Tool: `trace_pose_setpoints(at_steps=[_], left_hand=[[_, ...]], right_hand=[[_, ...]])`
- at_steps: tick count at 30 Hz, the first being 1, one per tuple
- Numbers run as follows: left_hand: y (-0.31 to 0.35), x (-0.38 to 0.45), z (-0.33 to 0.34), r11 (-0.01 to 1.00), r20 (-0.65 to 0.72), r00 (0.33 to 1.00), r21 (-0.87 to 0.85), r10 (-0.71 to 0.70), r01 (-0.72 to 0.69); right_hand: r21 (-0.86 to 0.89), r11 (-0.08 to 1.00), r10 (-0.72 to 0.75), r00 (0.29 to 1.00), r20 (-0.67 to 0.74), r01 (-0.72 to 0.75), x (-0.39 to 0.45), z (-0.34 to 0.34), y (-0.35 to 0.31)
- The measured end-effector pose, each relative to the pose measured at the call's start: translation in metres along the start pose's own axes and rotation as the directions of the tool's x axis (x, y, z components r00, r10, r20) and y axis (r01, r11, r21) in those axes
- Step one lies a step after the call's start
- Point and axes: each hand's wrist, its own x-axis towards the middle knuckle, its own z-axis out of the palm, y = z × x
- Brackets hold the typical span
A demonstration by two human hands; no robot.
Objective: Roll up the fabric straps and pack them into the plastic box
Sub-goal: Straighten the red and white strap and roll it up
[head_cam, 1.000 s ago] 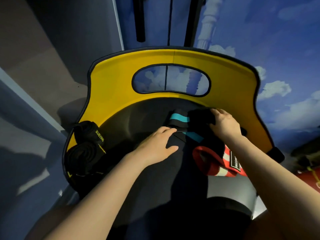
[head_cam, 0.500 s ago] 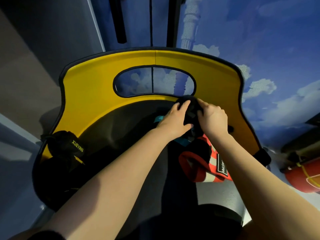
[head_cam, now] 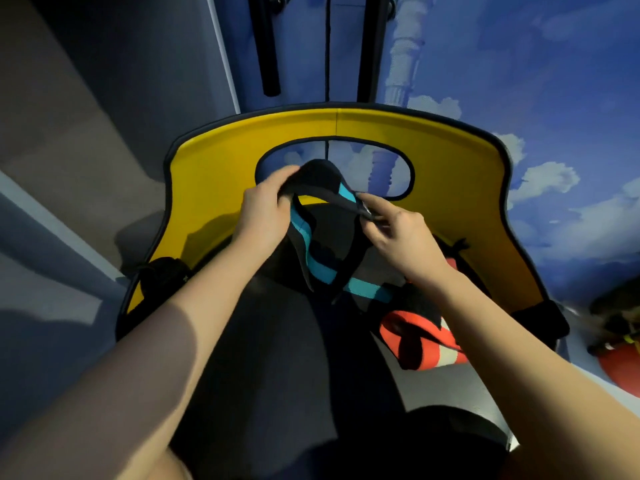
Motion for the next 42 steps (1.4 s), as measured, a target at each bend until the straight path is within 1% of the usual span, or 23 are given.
trace_pose_setpoints(at_steps=[2,6,8,10,13,15,16,17,19,21,22,23,24,25,26,27,29,31,34,37,38,39,42], left_hand=[[-0.004,-0.01,-0.012,1.0,0.066,0.998,0.024,0.002,-0.003],[-0.006,-0.029,-0.035,0.983,0.322,0.945,0.186,-0.064,0.004],[0.0,-0.039,-0.035,0.959,0.287,0.957,0.281,-0.042,-0.042],[0.009,-0.047,-0.025,0.921,0.179,0.978,0.352,0.11,-0.168],[0.02,-0.05,-0.006,0.842,0.127,0.946,0.43,0.3,-0.325],[0.023,-0.047,-0.002,0.805,0.15,0.936,0.479,0.317,-0.35],[0.022,-0.045,-0.001,0.801,0.158,0.938,0.488,0.31,-0.347],[0.019,-0.043,-0.001,0.818,0.163,0.943,0.469,0.291,-0.334],[0.009,-0.043,-0.001,0.917,0.149,0.971,0.329,0.187,-0.227],[-0.004,-0.045,-0.001,0.976,0.127,0.991,0.209,0.031,-0.057],[-0.011,-0.045,0.0,0.98,0.122,0.992,0.2,-0.034,0.009],[-0.018,-0.045,0.002,0.979,0.129,0.988,0.196,-0.086,0.059],[-0.024,-0.044,0.003,0.978,0.143,0.982,0.185,-0.122,0.095],[-0.029,-0.042,0.005,0.98,0.161,0.976,0.155,-0.148,0.123],[-0.032,-0.04,0.005,0.984,0.18,0.971,0.111,-0.159,0.141],[-0.034,-0.037,0.005,0.986,0.203,0.966,0.059,-0.162,0.154],[-0.035,-0.034,0.004,0.984,0.244,0.956,-0.035,-0.161,0.175],[-0.035,-0.034,0.004,0.97,0.276,0.944,-0.109,-0.18,0.217],[-0.035,-0.035,0.002,0.926,0.317,0.931,-0.263,-0.183,0.272],[-0.033,-0.034,0.003,0.862,0.301,0.926,-0.38,-0.229,0.336],[-0.032,-0.034,0.005,0.837,0.295,0.921,-0.411,-0.254,0.362],[-0.031,-0.034,0.008,0.812,0.288,0.916,-0.438,-0.28,0.386],[-0.028,-0.032,0.017,0.733,0.284,0.88,-0.487,-0.382,0.475]], right_hand=[[-0.002,1.0,-0.008,0.996,-0.087,0.008,0.0,0.001,-0.007],[-0.02,0.995,-0.1,0.974,-0.203,0.098,0.0,0.0,-0.017],[-0.115,0.979,-0.187,0.961,-0.204,0.166,0.0,0.003,-0.02],[-0.23,0.946,-0.273,0.942,-0.194,0.227,-0.001,0.007,-0.025],[-0.354,0.877,-0.4,0.902,-0.161,0.326,-0.005,0.011,-0.032],[-0.355,0.869,-0.406,0.906,-0.12,0.343,-0.006,0.012,-0.032],[-0.304,0.896,-0.367,0.926,-0.093,0.324,-0.006,0.011,-0.031],[-0.228,0.931,-0.305,0.951,-0.055,0.286,-0.006,0.01,-0.03],[-0.083,0.983,-0.155,0.984,0.093,0.163,-0.004,0.005,-0.026],[0.03,1.0,-0.014,0.957,0.291,0.006,0.0,-0.006,-0.022],[0.052,0.998,0.022,0.927,0.374,-0.045,0.002,-0.011,-0.019],[0.032,0.999,0.026,0.906,0.422,-0.043,0.003,-0.017,-0.016],[-0.025,1.0,0.021,0.906,0.423,-0.011,0.005,-0.022,-0.011],[-0.073,0.997,0.016,0.927,0.374,0.012,0.007,-0.025,-0.007],[-0.072,0.997,0.026,0.954,0.297,-0.004,0.008,-0.028,-0.003],[0.008,0.998,0.06,0.972,0.225,-0.063,0.009,-0.029,0.0],[0.332,0.917,0.176,0.971,0.16,-0.221,0.011,-0.03,0.001],[0.575,0.763,0.253,0.955,0.154,-0.295,0.013,-0.03,-0.001],[0.776,0.554,0.32,0.937,0.136,-0.302,0.015,-0.028,-0.007],[0.893,0.274,0.383,0.892,0.239,-0.357,0.014,-0.017,-0.008],[0.881,0.251,0.371,0.88,0.297,-0.402,0.013,-0.011,-0.01],[0.848,0.275,0.346,0.87,0.352,-0.453,0.012,-0.004,-0.011],[0.757,0.418,0.273,0.864,0.423,-0.503,0.006,0.021,-0.018]])
